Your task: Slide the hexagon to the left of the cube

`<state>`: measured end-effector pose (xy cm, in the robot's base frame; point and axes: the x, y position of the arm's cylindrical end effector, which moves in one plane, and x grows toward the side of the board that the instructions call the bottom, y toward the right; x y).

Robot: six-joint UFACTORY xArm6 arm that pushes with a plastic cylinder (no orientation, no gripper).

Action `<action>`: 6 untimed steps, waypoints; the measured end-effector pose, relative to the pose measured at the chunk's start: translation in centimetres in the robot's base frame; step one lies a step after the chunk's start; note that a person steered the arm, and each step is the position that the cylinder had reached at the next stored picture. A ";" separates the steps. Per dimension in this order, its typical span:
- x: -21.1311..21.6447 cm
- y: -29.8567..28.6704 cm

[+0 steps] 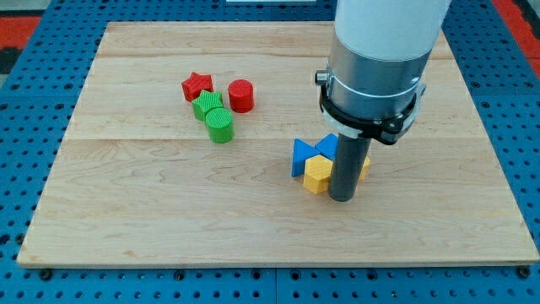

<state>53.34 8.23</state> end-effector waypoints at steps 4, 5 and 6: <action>0.4 -1.1; -0.5 -4.4; -1.6 -9.0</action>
<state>51.72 -0.74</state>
